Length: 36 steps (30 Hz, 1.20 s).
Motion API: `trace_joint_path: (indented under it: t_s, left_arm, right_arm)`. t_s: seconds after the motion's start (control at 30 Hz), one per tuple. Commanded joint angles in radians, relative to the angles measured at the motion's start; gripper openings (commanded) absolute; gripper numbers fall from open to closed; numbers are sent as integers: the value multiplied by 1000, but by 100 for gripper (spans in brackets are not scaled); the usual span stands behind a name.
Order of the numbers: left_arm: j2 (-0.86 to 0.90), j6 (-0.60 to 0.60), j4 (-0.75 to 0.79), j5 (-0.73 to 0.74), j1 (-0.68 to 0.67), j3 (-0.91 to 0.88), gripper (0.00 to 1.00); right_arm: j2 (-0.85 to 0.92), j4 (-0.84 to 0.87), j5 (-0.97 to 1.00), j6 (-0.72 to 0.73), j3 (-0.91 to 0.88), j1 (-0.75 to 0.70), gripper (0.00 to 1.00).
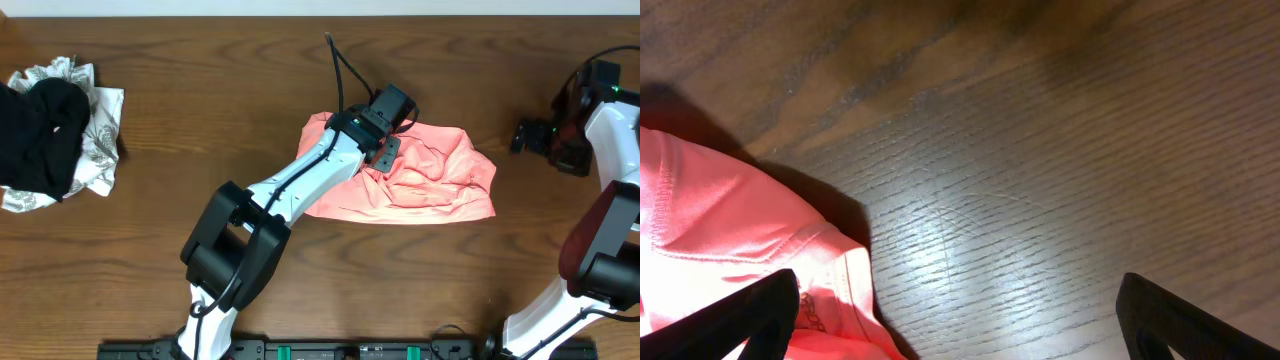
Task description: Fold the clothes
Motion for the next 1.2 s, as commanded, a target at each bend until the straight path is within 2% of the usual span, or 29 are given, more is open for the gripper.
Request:
trace_joint_path:
  t_s: [0.0, 0.4, 0.43, 0.5, 0.53, 0.6, 0.93, 1.0, 1.03, 1.17]
  left_arm:
    - [19, 12, 1, -34, 2, -30, 46]
    - [19, 9, 6, -34, 2, -45, 45]
    - [19, 9, 8, -34, 2, -45, 40]
    - [19, 8, 11, -34, 0, -45, 20]
    - [19, 8, 13, -34, 0, -45, 15]
    - [19, 9, 14, -34, -2, -45, 11]
    - [21, 9, 32, -34, -2, -55, 12]
    - [26, 9, 32, -34, -2, -55, 31]
    - [31, 9, 32, -34, -2, -55, 36]
    - [47, 10, 32, -34, -2, -55, 38]
  right_arm:
    - [-9, 3, -5, 13, -6, -3, 99]
    - [-9, 3, -5, 21, -6, -3, 99]
    - [-9, 3, -5, 21, -6, -3, 99]
    - [-9, 3, -5, 21, -6, -3, 99]
    - [-9, 3, -5, 21, -6, -3, 99]
    - [-9, 3, -5, 21, -6, -3, 99]
    - [-9, 3, -5, 21, -6, -3, 99]
    - [-9, 3, -5, 21, -6, -3, 99]
    - [-9, 3, -5, 21, -6, -3, 99]
    - [-9, 3, -5, 21, -6, -3, 99]
